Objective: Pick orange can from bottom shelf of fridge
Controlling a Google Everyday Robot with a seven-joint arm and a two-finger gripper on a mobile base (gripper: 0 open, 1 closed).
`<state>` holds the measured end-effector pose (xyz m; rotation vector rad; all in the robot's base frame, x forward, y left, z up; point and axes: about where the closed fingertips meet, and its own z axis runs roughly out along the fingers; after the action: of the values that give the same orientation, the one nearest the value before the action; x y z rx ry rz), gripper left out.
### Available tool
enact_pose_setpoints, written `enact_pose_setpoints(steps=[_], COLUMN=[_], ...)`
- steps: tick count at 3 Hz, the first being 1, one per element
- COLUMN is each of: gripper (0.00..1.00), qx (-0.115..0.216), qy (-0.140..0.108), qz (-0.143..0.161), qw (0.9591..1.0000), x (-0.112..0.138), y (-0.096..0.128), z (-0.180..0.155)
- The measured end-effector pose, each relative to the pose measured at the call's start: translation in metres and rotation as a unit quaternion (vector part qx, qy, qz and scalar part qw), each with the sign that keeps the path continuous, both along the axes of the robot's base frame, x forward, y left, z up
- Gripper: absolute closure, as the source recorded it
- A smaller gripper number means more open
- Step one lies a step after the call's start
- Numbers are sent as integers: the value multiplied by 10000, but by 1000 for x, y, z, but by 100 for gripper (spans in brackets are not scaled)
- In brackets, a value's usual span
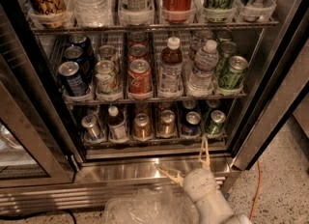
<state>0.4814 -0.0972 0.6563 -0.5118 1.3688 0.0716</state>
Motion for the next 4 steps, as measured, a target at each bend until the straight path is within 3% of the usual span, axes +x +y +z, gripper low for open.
enact_pose_setpoints(steps=[1,2,4], gripper=[0,0,0], qx=[-22,-140,-86], qy=[82,562,482], qz=[40,299,138], qw=[10000,9979,9987], x=[4,20,30], y=[3,22,31], z=[-2,-7,-24])
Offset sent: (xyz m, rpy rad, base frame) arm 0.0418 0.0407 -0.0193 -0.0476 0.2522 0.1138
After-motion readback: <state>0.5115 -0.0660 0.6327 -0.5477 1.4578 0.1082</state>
